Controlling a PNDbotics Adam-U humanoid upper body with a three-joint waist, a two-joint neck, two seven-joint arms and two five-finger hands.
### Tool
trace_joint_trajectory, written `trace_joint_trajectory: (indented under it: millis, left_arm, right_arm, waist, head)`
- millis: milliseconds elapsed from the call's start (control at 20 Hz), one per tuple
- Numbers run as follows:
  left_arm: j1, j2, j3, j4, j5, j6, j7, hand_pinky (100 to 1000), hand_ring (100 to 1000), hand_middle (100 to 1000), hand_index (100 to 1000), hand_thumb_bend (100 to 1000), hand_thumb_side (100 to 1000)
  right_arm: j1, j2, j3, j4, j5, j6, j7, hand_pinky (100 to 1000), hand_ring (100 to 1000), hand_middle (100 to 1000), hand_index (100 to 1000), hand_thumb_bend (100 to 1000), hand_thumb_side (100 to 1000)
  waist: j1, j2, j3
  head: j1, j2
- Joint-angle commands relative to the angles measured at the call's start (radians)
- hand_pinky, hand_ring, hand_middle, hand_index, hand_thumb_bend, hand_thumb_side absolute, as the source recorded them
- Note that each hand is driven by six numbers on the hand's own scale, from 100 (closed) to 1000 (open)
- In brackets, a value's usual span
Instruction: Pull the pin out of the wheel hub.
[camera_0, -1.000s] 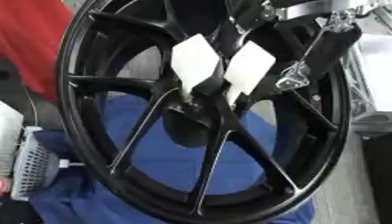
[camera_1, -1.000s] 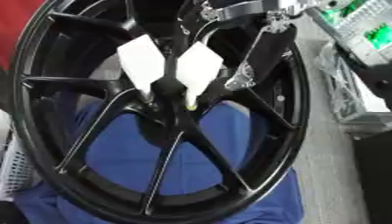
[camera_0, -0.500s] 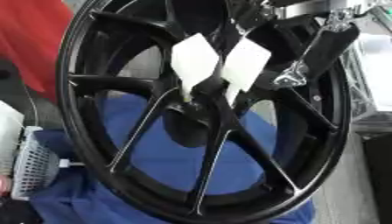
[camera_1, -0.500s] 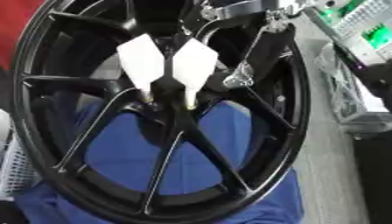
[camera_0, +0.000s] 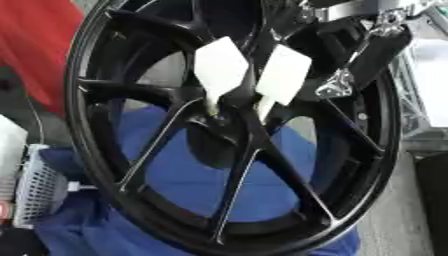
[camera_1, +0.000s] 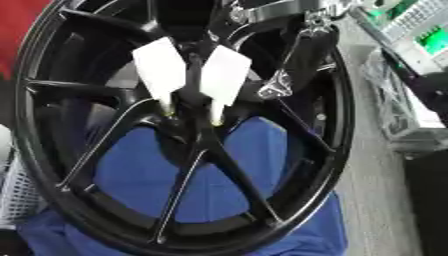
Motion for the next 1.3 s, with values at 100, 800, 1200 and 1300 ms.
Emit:
trace_joint_trajectory:
  millis: [100, 800, 1200, 1300]
  left_arm:
    - [-0.009, 0.010, 0.006, -0.021, 0.005, 0.001, 0.001, 764, 708, 606, 728, 402, 577]
    - [-0.001, 0.012, 0.012, -0.021, 0.005, 0.001, 0.009, 764, 708, 605, 728, 408, 573]
    - [0.002, 0.013, 0.014, -0.021, 0.005, 0.001, 0.013, 764, 708, 605, 727, 411, 572]
    - [0.004, 0.014, 0.016, -0.021, 0.003, 0.000, 0.015, 764, 708, 605, 727, 411, 571]
  right_arm:
    - [-0.026, -0.019, -0.026, -0.023, -0.020, 0.016, -0.018, 823, 725, 406, 470, 100, 100]
    - [-0.030, -0.067, -0.099, -0.090, -0.100, 0.077, -0.032, 815, 709, 383, 450, 100, 100]
    - [0.000, -0.122, -0.165, -0.143, -0.154, 0.105, -0.044, 815, 703, 381, 448, 100, 100]
    - [0.024, -0.148, -0.198, -0.162, -0.171, 0.115, -0.066, 816, 703, 381, 449, 100, 100]
  waist:
    - [0.008, -0.034, -0.003]
    - [0.014, -0.054, -0.021]
    - [0.017, -0.059, -0.029]
    - [0.019, -0.060, -0.033]
  head:
    - [0.003, 0.002]
    - [0.009, 0.007]
    - [0.015, 0.010]
    - [0.020, 0.011]
